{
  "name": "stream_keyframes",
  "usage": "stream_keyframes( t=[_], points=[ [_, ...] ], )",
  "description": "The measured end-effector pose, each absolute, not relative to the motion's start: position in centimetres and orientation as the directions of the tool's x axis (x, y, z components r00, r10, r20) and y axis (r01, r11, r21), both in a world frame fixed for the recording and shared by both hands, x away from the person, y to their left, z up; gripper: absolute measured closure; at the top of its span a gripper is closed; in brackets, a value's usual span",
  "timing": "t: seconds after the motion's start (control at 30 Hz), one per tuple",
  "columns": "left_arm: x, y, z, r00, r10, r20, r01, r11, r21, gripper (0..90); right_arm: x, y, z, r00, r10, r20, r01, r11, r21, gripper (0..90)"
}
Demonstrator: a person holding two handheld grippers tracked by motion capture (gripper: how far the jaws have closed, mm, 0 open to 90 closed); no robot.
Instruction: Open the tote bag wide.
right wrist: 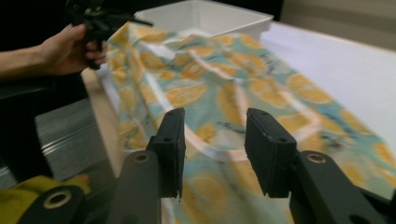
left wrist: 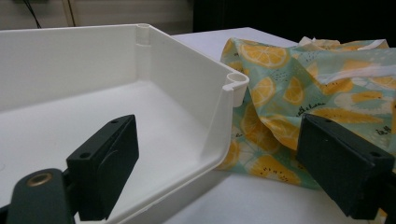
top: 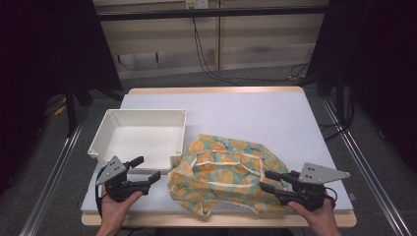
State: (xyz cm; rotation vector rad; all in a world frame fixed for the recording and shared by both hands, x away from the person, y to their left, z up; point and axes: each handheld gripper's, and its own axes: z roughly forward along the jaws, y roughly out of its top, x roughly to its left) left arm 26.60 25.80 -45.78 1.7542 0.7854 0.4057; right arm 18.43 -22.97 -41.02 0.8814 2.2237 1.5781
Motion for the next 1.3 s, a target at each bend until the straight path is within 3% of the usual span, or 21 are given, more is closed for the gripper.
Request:
stream_keyframes(
  t=[0.4,0.5,0.63,0.77,0.83,1.07,1.27,1.3],
  points=[
    [26.5,25.6,-45.8,0.728,0.677,-0.107,0.302,-0.176,0.937,13.5,20.5,-18.1,-41.9,-0.856,0.507,0.100,0.318,0.366,0.874,48.9],
    [26.4,25.7,-45.7,0.732,0.673,-0.107,0.298,-0.175,0.938,13.5,21.0,-17.4,-42.6,-0.859,0.506,0.077,0.313,0.401,0.861,46.3],
    [26.4,25.7,-45.6,0.727,0.679,-0.101,0.301,-0.183,0.936,13.5,21.5,-16.9,-43.6,-0.861,0.504,0.069,0.318,0.426,0.847,34.2],
    [26.5,25.7,-45.7,0.734,0.670,-0.110,0.302,-0.177,0.937,13.7,21.8,-16.6,-44.2,-0.857,0.514,0.050,0.318,0.450,0.834,32.6],
    [26.4,25.7,-45.6,0.730,0.675,-0.107,0.302,-0.178,0.937,13.7,21.9,-16.4,-44.5,-0.854,0.519,0.024,0.312,0.475,0.823,34.8],
    [26.4,25.4,-45.7,0.735,0.669,-0.114,0.309,-0.179,0.934,15.6,22.4,-16.6,-44.5,-0.845,0.530,0.070,0.347,0.445,0.826,68.2],
    [25.9,25.3,-45.3,0.756,0.640,-0.137,0.296,-0.149,0.943,20.3,22.7,-17.4,-43.3,-0.848,0.518,0.117,0.354,0.388,0.851,73.9],
    [25.8,25.2,-45.2,0.759,0.636,-0.138,0.295,-0.147,0.944,21.1,22.8,-17.6,-43.0,-0.846,0.520,0.121,0.354,0.377,0.856,78.4]
  ],
)
